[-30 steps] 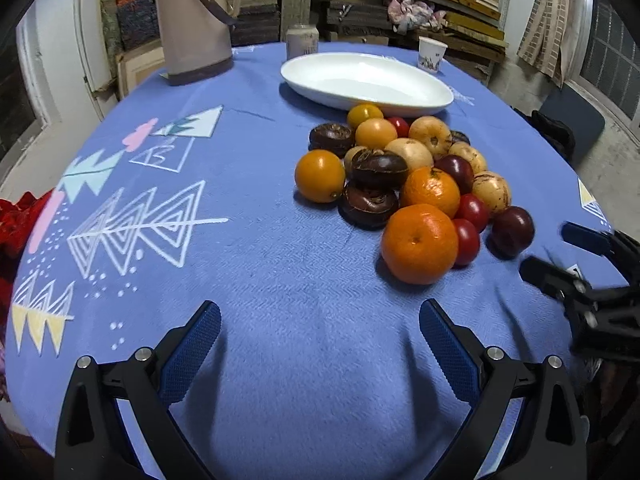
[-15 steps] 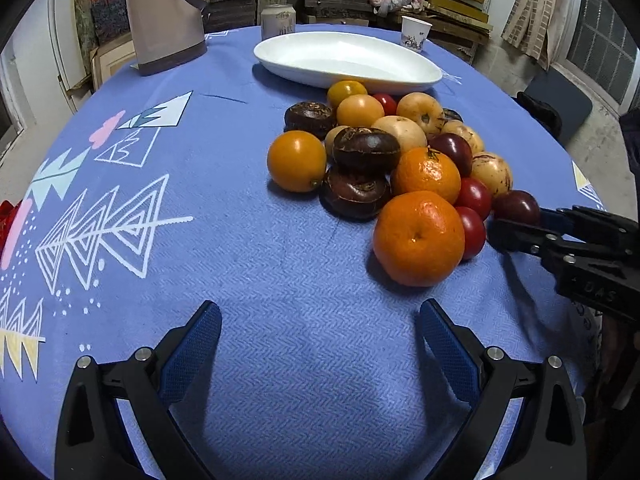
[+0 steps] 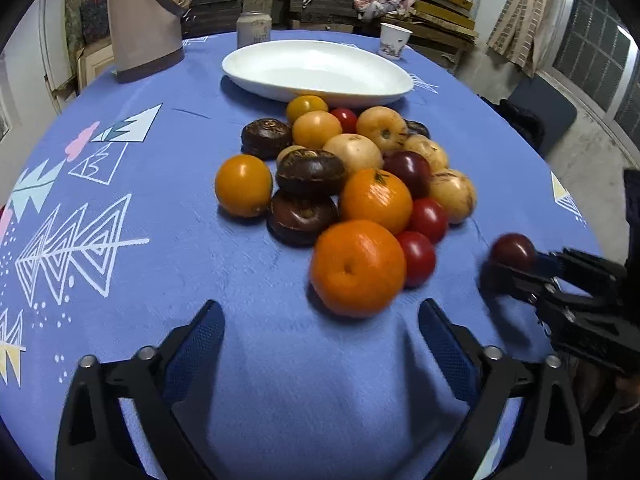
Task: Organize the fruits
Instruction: 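Grasp a dark red plum with the right tool while the left tool grasps a large orange, then carry the plum and orange onto the white plate and open both tools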
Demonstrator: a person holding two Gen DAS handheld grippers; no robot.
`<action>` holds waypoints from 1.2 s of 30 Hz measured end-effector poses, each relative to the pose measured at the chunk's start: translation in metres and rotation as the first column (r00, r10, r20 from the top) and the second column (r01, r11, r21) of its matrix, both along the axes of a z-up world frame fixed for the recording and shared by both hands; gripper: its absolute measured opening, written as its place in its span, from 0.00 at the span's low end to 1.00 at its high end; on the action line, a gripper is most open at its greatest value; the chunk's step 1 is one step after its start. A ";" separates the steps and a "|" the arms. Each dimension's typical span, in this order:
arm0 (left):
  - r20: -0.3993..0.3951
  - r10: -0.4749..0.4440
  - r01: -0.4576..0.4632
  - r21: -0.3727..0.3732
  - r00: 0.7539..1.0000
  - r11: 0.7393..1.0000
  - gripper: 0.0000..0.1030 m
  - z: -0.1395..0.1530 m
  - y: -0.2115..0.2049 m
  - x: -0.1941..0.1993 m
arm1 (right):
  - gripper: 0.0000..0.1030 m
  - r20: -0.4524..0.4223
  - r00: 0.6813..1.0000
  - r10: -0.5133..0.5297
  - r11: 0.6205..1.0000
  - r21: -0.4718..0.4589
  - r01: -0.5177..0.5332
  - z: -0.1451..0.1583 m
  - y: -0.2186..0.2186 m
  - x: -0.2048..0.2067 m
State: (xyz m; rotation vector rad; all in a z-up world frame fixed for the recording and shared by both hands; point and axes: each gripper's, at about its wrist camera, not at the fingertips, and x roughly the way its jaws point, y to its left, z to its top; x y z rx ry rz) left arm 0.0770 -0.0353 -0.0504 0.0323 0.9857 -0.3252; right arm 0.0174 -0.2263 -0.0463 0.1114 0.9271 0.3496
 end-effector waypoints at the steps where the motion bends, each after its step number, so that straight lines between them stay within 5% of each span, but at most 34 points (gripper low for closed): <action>1: -0.007 0.002 -0.002 0.002 1.000 1.000 0.81 -0.002 0.000 0.004 | 0.37 -0.001 1.000 -0.001 1.000 0.003 0.001 0.000 -0.001 -0.001; 5: 0.019 -0.024 0.024 0.034 1.000 0.999 0.68 -0.002 -0.007 0.009 | 0.37 -0.002 1.000 -0.001 1.000 0.004 0.001 -0.001 -0.002 0.000; 7: 0.028 -0.058 0.057 0.026 0.998 0.998 0.43 -0.001 -0.012 0.009 | 0.37 -0.001 1.000 0.002 1.000 0.004 -0.002 -0.001 -0.001 0.000; 15: 0.035 -0.076 0.078 -0.030 0.996 0.997 0.42 0.000 -0.010 0.013 | 0.37 0.001 1.000 0.022 1.000 0.019 -0.022 0.002 0.003 -0.001; 26: 0.140 -0.079 0.083 -0.024 0.987 0.996 0.42 0.036 0.006 0.002 | 0.37 0.076 0.996 0.037 0.999 0.027 -0.039 0.037 0.003 0.001; 36: 0.228 -0.111 0.108 0.026 0.967 0.994 0.42 0.083 0.000 0.067 | 0.37 0.185 0.982 0.040 0.998 0.041 -0.049 0.102 0.007 0.081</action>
